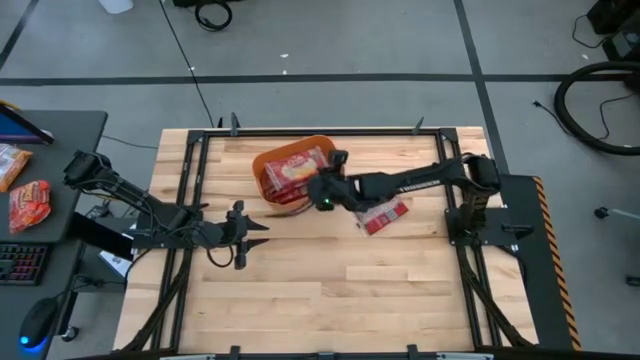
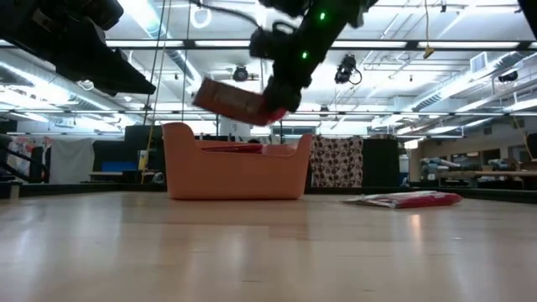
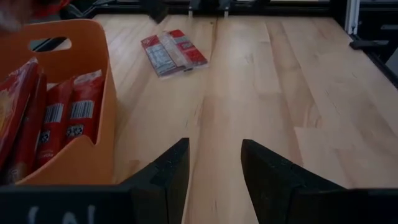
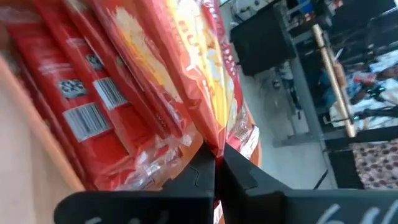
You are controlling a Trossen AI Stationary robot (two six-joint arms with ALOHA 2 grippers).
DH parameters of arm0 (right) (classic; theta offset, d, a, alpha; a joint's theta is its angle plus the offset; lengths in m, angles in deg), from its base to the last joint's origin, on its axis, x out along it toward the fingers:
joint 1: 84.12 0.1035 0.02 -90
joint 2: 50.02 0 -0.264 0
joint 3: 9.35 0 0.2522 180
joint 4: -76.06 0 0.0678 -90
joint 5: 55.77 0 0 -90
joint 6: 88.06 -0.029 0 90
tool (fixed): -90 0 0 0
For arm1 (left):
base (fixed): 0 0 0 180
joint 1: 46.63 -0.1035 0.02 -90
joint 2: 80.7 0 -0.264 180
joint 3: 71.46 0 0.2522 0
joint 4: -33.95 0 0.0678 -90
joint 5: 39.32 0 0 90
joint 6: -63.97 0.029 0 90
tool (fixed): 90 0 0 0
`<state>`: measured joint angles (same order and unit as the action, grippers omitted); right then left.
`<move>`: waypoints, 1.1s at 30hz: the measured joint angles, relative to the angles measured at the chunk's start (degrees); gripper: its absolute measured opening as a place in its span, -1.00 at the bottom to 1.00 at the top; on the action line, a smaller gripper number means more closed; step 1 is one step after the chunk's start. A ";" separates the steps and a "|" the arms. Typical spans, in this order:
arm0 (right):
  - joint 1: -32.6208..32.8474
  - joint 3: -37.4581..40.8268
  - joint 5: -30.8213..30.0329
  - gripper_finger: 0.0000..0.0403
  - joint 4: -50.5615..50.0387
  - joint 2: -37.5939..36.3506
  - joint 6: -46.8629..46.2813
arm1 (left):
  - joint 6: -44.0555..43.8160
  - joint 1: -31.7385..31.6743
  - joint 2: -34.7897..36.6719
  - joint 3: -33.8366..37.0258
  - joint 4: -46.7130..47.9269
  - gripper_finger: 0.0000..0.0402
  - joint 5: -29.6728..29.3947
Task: Sort popcorn bags into baskets
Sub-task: Put the popcorn bag into the orange bin
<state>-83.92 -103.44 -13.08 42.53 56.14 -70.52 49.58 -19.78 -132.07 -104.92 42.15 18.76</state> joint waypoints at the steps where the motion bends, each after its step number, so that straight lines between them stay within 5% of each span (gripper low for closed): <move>1: -0.86 0.00 0.72 -0.96 0.01 0.64 0.00 | 0.00 0.00 0.01 0.01 -0.11 -0.25 0.00; 11: -7.73 -0.17 7.44 -0.94 4.42 7.42 3.92 | 0.04 -0.04 0.00 -0.01 -0.16 -0.25 -0.02; 18: -8.80 -0.24 9.99 -0.72 6.56 7.90 3.84 | 0.11 -0.23 0.00 -0.01 0.48 -0.25 -0.31; 26: -4.39 -0.24 3.27 -0.40 5.44 6.40 3.21 | 0.04 -0.33 0.00 -0.01 0.79 -0.25 -0.44; 33: 1.43 -0.24 0.21 -0.35 -2.14 2.71 1.90 | -0.33 -0.30 0.00 -0.01 1.14 -0.25 -0.39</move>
<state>-82.49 -103.68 -12.87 40.38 58.85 -68.62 49.25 -20.08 -132.07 -104.93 43.28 18.36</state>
